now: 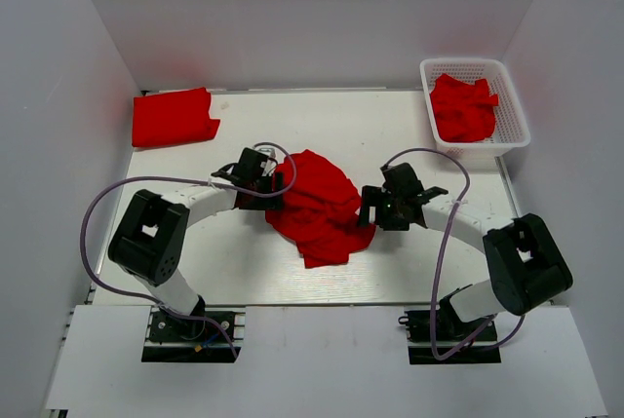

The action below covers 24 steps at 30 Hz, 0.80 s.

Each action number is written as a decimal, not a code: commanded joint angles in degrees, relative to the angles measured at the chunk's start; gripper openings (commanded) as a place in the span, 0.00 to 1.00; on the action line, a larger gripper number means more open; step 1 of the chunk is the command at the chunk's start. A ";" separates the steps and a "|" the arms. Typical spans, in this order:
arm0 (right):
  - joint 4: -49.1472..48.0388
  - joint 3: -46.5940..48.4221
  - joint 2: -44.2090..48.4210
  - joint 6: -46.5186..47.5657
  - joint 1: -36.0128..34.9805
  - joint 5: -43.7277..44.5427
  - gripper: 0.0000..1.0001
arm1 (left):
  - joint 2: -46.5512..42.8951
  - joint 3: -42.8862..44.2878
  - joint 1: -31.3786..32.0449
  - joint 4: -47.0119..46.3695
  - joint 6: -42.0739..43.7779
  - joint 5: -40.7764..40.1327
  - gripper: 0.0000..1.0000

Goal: Fold and stack the t-shirts
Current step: Flatten out the tshirt

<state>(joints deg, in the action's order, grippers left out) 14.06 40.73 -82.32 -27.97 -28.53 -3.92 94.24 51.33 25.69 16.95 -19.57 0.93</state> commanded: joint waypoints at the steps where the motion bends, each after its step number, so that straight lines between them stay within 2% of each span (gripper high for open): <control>1: 0.08 0.58 -1.52 0.46 -0.38 -1.88 0.88 | 0.77 -1.58 1.20 -2.35 -0.73 0.30 0.77; 4: 0.09 0.40 -2.66 0.46 -0.64 -2.40 0.84 | 1.39 -2.98 2.34 -3.85 -0.73 0.30 0.64; 5: 0.43 0.66 -3.01 0.54 -0.56 -2.84 0.80 | 1.39 -2.99 2.95 -3.85 -1.25 0.30 0.62; 8: 0.35 0.23 -2.84 0.98 -1.17 -4.16 0.70 | 1.39 -4.22 4.10 -4.47 -2.31 -0.74 0.45; 9: 0.44 0.23 -2.93 0.98 -1.43 -4.77 0.60 | 1.39 -4.74 4.10 -4.47 -3.01 -1.97 0.37; 12: 0.52 -0.12 -2.75 1.51 -1.79 -5.48 0.40 | -0.28 -5.89 4.63 -3.94 -3.62 -2.69 0.30; 14: 0.44 -0.04 -2.93 1.86 -1.96 -5.74 0.34 | -1.59 -5.89 5.15 -3.94 -3.63 -2.69 0.20; 15: 0.52 0.40 -3.10 2.30 -1.96 -6.18 0.30 | -2.38 -5.89 5.16 -3.94 -3.63 -2.69 0.15; 16: 0.44 0.49 -3.37 2.39 -2.31 -6.27 0.20 | -2.39 -5.89 5.16 -3.94 -4.24 -2.69 0.00; 18: 0.35 0.49 -3.63 2.74 -1.97 -6.27 0.01 | -3.88 -5.89 5.68 -3.42 -4.95 -3.91 0.00; 22: 0.35 0.84 -0.83 3.18 -2.14 -1.11 0.00 | -7.91 -3.88 5.68 0.35 -5.48 -7.34 0.00; 24: 0.79 1.81 2.60 3.36 -2.23 1.73 0.00 | -10.46 -1.86 5.68 2.74 -6.09 -11.72 0.00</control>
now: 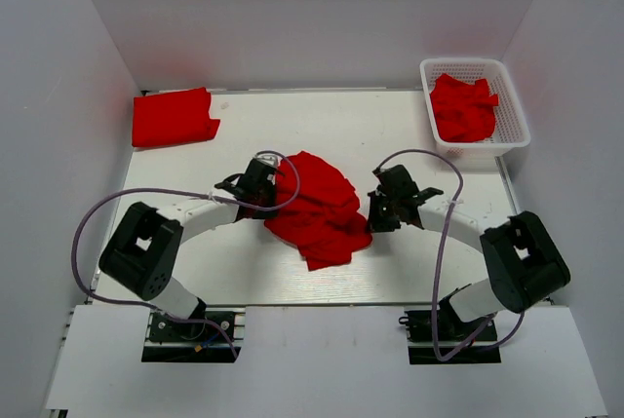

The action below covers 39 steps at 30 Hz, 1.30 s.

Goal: Fold and stack the t-shirts
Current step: Flatten out the tshirt

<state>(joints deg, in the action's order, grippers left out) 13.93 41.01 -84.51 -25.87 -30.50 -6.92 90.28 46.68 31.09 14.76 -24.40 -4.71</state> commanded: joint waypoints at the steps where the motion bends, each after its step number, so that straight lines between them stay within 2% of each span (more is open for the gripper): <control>1: 1.01 1.79 5.75 1.17 0.09 9.77 0.00 | -7.91 3.59 0.29 6.84 -1.26 -7.49 0.00; 3: 1.44 2.84 8.39 1.17 0.35 13.14 0.00 | -12.31 5.53 0.29 8.43 -1.26 -12.24 0.00; 6: 3.72 5.65 11.91 1.52 0.35 22.97 0.00 | -17.13 8.95 0.29 11.16 -0.65 -17.34 0.00; 13: 8.74 16.11 18.14 2.84 1.50 37.40 0.00 | -23.04 20.19 0.29 15.65 3.22 -27.61 0.00; 17: 4.01 21.02 23.67 7.31 2.73 46.54 0.00 | -27.25 24.85 0.29 13.02 9.36 -33.07 0.00; 22: 0.05 25.77 26.67 13.53 3.61 52.00 0.00 | -29.45 28.64 0.29 11.96 13.06 -36.41 0.00; 26: -5.13 28.59 29.30 18.83 4.31 63.74 0.00 | -31.39 32.24 -0.33 13.17 14.65 -45.44 0.00; 29: -10.04 29.55 32.20 25.49 4.66 64.84 0.00 | -32.89 35.05 -0.86 14.94 14.12 -51.16 0.00; 33: -11.99 31.67 34.15 30.69 5.01 66.06 0.00 | -32.89 39.27 -0.86 18.10 14.12 -53.65 0.00; 36: -12.97 32.28 33.63 32.81 4.93 65.02 0.00 | -28.69 42.35 -0.86 20.03 14.12 -54.26 0.00; 39: -11.40 31.50 31.52 30.28 4.93 61.34 0.00 | -24.03 44.12 -0.86 21.27 14.12 -53.74 0.00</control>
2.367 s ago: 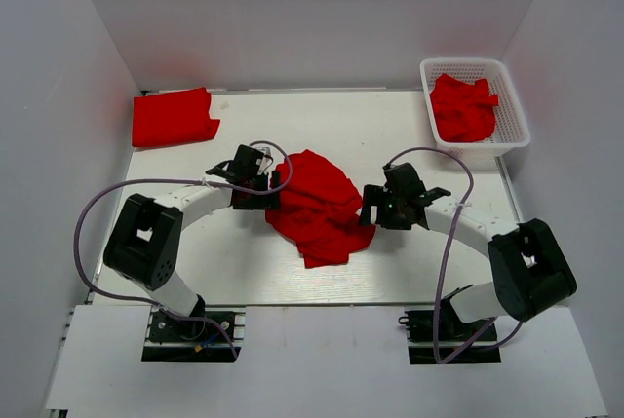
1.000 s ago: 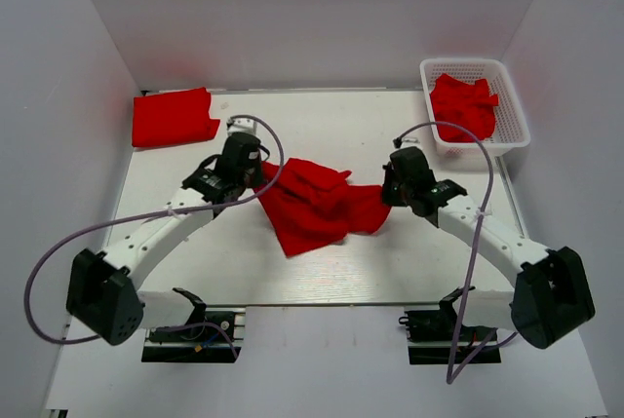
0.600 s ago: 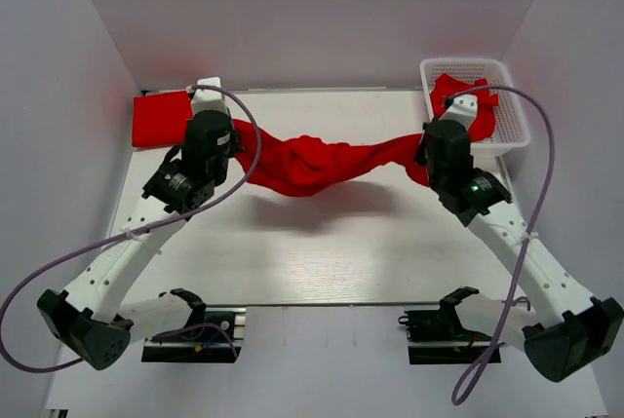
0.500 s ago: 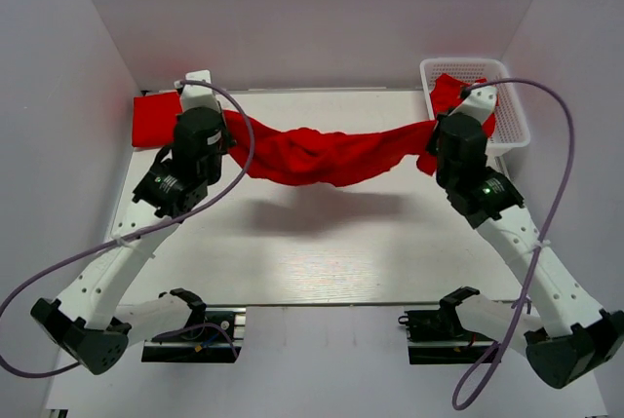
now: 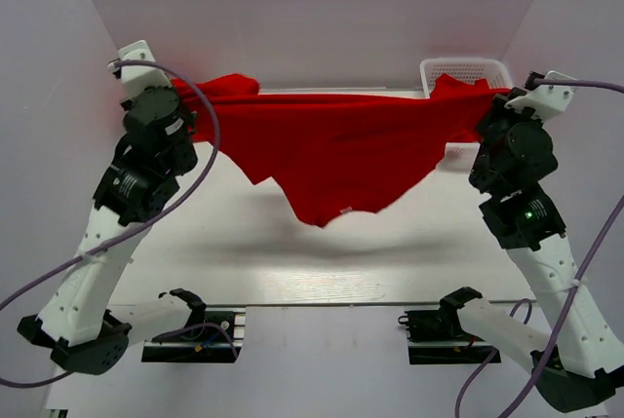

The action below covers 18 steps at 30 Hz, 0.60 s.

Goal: Fold and stack the t-shirts
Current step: Flatten out the tshirt

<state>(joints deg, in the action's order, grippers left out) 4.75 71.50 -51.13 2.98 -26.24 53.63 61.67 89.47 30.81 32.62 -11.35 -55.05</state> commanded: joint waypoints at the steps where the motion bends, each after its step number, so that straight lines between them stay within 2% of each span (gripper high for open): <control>1: -2.03 0.13 -2.65 0.80 0.84 0.26 0.00 | 7.91 1.32 -0.57 4.28 0.38 -1.75 0.00; 5: 1.83 -2.42 -10.29 -5.17 1.80 -5.71 0.00 | 16.43 -0.69 -1.28 4.82 -2.26 3.18 0.00; 8: 2.72 -5.32 -18.20 -10.09 3.29 -13.17 0.00 | 22.51 -3.95 -4.08 4.12 -6.12 8.10 0.00; 11: 1.66 -5.59 -27.05 -11.51 4.70 -18.97 0.00 | 33.40 -4.57 -7.24 4.12 -6.93 10.66 0.00; 14: 2.97 -1.66 -37.67 -11.60 6.46 -20.57 0.00 | 45.70 -0.19 -10.14 3.59 -7.54 12.23 0.00; 18: 4.30 2.58 -43.34 -11.25 8.04 -23.99 0.00 | 57.58 10.16 -12.09 5.44 -8.06 16.98 0.00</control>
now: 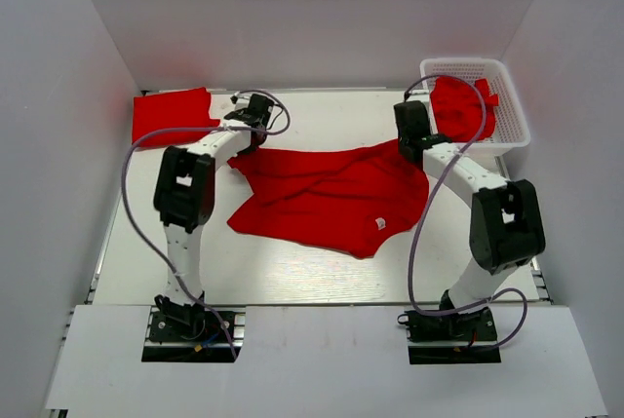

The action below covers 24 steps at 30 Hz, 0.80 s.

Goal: Fold and stack the t-shirts
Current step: Flatten out the tshirt

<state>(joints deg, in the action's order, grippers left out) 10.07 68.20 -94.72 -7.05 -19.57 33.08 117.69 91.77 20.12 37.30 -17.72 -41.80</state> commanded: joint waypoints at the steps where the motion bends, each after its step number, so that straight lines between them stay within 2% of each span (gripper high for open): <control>1: -1.10 6.67 -0.20 -1.04 1.64 -3.72 0.00 | 2.88 9.03 -1.92 1.37 -1.71 5.14 0.00; 4: -0.66 8.25 -1.35 -0.86 2.26 -4.78 0.00 | 4.22 10.36 -2.45 0.85 -1.71 5.94 0.00; 10: -0.57 9.23 2.16 -0.07 3.40 -5.04 0.00 | -4.91 6.68 -2.98 -3.54 0.66 6.65 0.00; 14: -0.22 10.02 7.61 1.16 3.58 -4.87 0.00 | -15.10 4.22 -2.98 -4.69 2.41 7.25 0.00; 19: -0.40 10.63 20.58 4.66 3.75 -1.45 0.00 | -31.86 0.96 -2.98 -4.52 3.48 7.27 0.00; 24: -0.83 11.95 30.10 6.87 3.75 1.99 0.00 | -44.72 0.43 -2.46 -2.49 4.17 6.65 0.00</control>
<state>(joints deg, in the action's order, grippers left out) 11.66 76.93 -69.80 -2.83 -16.21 31.03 79.46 92.79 17.37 33.87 -14.81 -33.87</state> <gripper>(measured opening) 0.011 0.022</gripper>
